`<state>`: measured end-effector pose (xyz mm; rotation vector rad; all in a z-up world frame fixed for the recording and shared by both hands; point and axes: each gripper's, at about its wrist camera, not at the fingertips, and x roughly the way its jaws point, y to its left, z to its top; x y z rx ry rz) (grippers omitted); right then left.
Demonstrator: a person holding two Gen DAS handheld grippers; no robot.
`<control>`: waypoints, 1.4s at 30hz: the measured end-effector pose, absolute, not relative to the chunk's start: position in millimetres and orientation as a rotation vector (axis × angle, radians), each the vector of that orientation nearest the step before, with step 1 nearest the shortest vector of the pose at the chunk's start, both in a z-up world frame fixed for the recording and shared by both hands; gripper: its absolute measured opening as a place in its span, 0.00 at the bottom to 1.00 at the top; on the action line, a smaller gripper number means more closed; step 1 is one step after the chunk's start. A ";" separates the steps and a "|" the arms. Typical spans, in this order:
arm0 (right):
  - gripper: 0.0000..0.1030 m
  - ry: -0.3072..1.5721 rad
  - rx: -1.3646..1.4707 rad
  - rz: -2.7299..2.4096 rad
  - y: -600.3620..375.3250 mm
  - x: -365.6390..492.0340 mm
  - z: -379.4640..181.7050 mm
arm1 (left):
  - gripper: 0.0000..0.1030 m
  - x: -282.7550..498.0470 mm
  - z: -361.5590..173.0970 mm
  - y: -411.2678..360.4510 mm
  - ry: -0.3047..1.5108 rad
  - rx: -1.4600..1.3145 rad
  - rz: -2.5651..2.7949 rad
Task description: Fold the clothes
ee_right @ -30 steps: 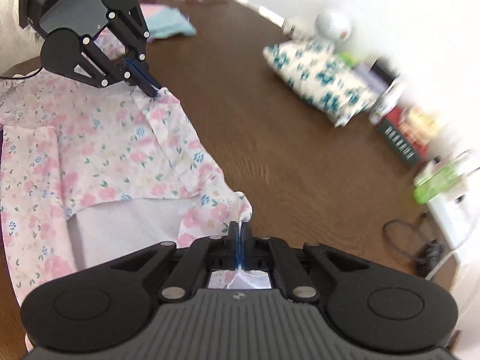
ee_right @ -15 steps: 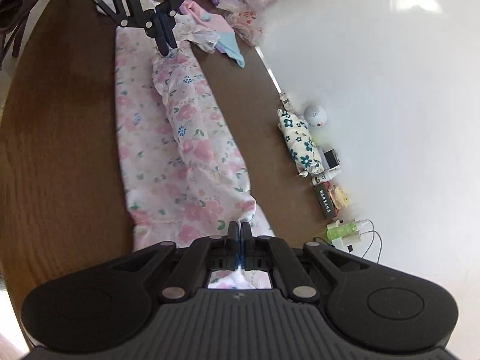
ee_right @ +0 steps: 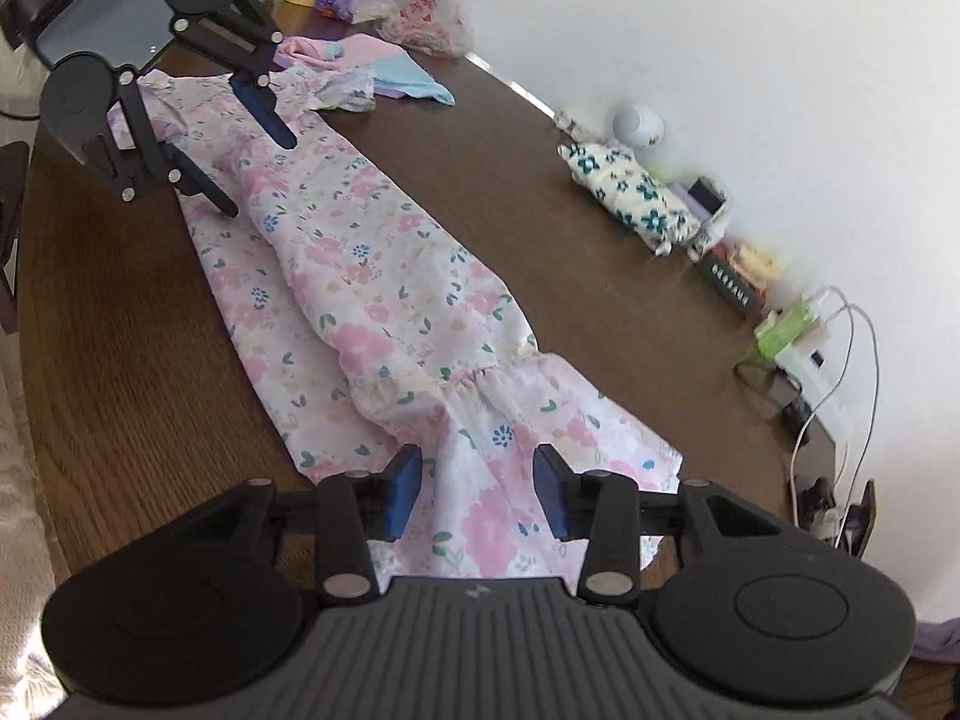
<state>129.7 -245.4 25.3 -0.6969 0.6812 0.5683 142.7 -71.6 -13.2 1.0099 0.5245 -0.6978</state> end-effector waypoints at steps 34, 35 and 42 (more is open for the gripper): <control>0.00 0.383 -1.455 0.303 -241.4 50.1 -45.9 | 0.02 101.1 -28.1 -73.1 0.399 1.024 -0.607; 0.00 0.394 -1.442 0.304 -242.0 48.9 -45.8 | 0.02 100.0 -30.6 -73.3 0.406 1.027 -0.617; 0.14 0.521 -1.179 0.368 -257.0 44.2 -10.4 | 0.32 94.5 -24.2 -60.2 0.438 0.956 -0.666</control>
